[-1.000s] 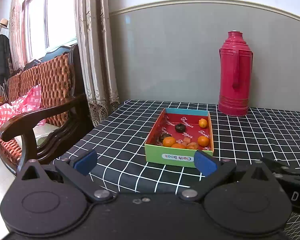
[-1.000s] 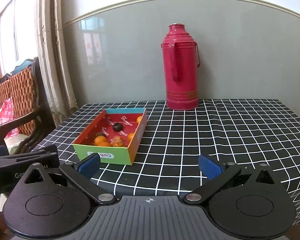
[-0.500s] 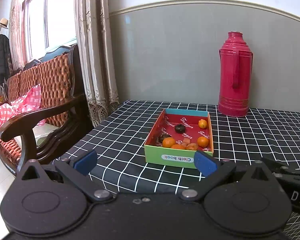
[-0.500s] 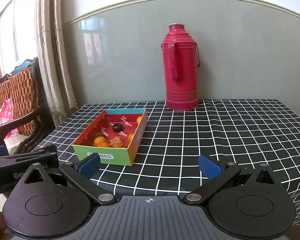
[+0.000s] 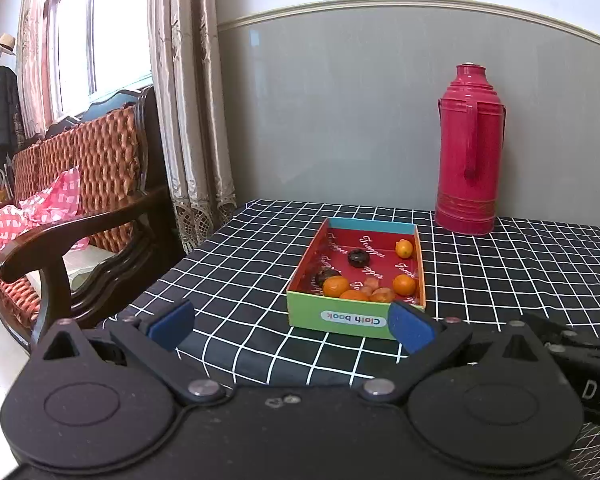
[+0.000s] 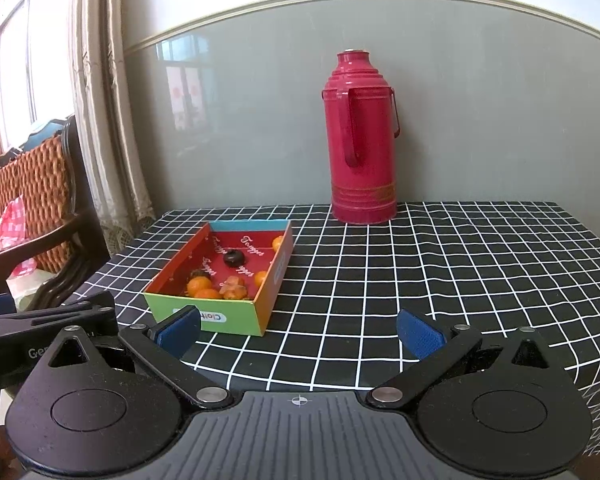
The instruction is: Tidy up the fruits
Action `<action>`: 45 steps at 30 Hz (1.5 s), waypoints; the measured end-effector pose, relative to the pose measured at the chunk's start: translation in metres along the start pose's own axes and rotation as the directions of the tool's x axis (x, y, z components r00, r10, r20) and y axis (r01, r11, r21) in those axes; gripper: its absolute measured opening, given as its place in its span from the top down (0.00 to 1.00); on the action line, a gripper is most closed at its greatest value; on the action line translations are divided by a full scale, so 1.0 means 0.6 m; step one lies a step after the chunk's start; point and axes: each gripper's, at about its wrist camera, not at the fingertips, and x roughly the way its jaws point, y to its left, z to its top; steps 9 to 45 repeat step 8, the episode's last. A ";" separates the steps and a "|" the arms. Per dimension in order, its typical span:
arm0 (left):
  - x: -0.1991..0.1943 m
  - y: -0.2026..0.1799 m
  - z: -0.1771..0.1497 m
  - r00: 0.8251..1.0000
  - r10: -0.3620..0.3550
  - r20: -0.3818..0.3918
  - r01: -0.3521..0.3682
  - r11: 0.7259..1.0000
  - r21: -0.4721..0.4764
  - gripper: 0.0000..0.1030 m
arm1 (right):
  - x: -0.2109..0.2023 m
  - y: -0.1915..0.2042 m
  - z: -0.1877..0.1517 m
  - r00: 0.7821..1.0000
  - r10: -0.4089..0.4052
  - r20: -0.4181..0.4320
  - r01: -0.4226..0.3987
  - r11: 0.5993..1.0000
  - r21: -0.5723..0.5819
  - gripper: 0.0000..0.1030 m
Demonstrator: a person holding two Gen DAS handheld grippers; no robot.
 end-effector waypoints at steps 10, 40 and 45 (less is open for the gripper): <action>0.002 -0.001 0.005 0.999 -0.027 0.021 0.027 1.000 -0.002 0.06 | 0.000 -0.006 0.004 1.000 -0.008 0.008 0.008 1.000 0.016 0.00; 0.002 -0.001 0.005 0.999 -0.027 0.021 0.027 1.000 -0.002 0.06 | 0.000 -0.006 0.004 1.000 -0.008 0.008 0.008 1.000 0.016 0.00; 0.002 -0.001 0.005 0.999 -0.027 0.021 0.027 1.000 -0.002 0.06 | 0.000 -0.006 0.004 1.000 -0.008 0.008 0.008 1.000 0.016 0.00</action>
